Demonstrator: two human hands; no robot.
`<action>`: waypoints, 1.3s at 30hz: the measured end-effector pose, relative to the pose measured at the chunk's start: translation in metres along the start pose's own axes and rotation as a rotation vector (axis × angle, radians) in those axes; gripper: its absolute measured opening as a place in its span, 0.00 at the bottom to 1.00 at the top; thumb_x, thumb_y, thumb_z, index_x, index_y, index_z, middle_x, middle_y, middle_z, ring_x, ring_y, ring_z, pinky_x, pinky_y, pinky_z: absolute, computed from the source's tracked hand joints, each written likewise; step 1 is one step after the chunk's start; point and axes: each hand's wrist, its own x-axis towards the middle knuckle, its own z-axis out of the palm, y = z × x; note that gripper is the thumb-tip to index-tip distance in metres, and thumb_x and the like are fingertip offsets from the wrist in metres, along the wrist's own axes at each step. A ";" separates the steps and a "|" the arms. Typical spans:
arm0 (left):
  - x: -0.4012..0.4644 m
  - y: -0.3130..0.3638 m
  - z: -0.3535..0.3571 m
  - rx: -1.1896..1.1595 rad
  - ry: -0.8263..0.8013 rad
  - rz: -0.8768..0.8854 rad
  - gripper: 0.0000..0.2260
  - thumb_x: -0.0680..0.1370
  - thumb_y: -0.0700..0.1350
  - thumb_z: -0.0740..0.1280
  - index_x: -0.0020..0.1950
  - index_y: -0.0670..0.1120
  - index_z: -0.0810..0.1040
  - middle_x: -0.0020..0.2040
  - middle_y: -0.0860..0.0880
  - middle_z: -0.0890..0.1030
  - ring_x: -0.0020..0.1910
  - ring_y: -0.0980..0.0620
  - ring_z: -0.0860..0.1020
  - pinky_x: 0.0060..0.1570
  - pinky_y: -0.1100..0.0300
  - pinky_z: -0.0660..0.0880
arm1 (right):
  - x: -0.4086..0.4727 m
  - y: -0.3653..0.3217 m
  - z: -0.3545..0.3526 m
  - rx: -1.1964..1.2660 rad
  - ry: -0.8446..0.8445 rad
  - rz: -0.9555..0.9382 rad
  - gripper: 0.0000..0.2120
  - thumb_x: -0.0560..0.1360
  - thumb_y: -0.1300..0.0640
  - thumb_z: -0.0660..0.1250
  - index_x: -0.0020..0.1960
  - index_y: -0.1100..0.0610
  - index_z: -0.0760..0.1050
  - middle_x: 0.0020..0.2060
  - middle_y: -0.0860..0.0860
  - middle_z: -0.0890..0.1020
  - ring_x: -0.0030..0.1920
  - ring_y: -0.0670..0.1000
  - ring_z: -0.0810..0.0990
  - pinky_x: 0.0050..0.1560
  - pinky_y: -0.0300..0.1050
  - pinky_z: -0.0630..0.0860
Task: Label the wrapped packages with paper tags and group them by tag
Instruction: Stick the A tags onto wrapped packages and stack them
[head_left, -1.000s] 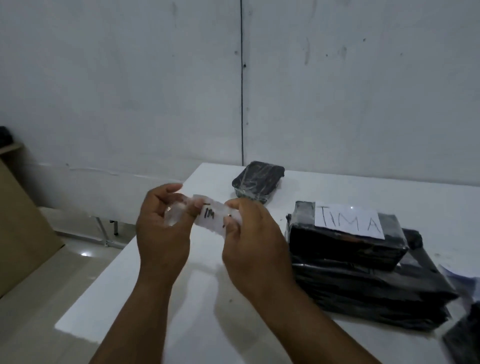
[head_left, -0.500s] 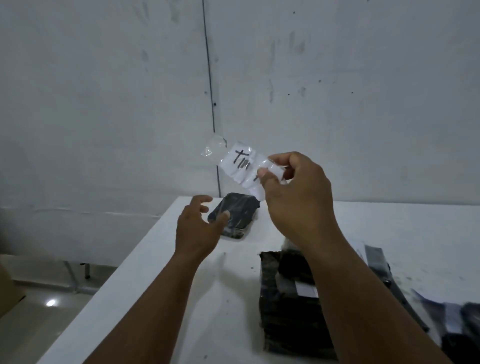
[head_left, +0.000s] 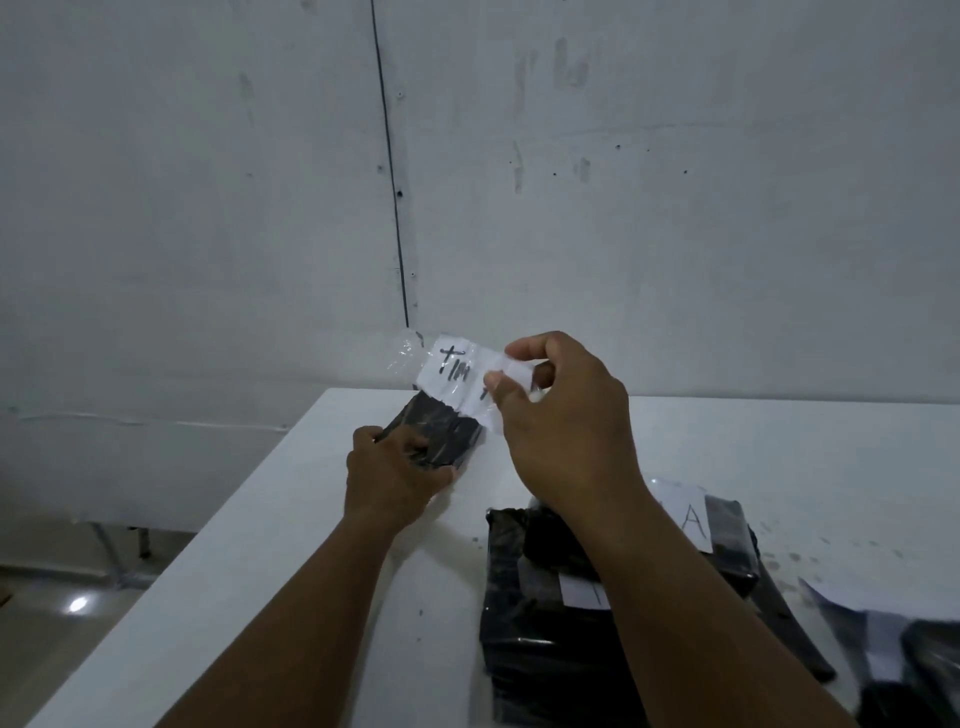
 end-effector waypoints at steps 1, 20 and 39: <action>-0.003 -0.006 -0.005 -0.022 0.010 -0.008 0.22 0.63 0.58 0.82 0.53 0.57 0.81 0.64 0.46 0.70 0.59 0.45 0.77 0.57 0.57 0.75 | -0.002 -0.001 -0.001 0.000 -0.005 -0.008 0.10 0.78 0.47 0.71 0.58 0.44 0.76 0.41 0.37 0.75 0.42 0.37 0.76 0.40 0.27 0.68; -0.174 -0.090 -0.194 -0.352 -0.240 0.082 0.29 0.55 0.49 0.79 0.56 0.55 0.82 0.58 0.54 0.84 0.53 0.52 0.86 0.53 0.47 0.83 | -0.111 -0.037 -0.001 0.041 -0.192 -0.075 0.11 0.77 0.46 0.72 0.58 0.42 0.77 0.43 0.39 0.76 0.41 0.38 0.75 0.40 0.30 0.67; -0.254 -0.070 -0.178 -0.328 -0.597 0.248 0.31 0.64 0.31 0.80 0.63 0.47 0.76 0.68 0.45 0.77 0.65 0.45 0.79 0.60 0.34 0.77 | -0.190 0.011 -0.081 -0.005 -0.323 0.061 0.10 0.74 0.47 0.75 0.53 0.43 0.79 0.36 0.44 0.74 0.33 0.41 0.72 0.36 0.31 0.69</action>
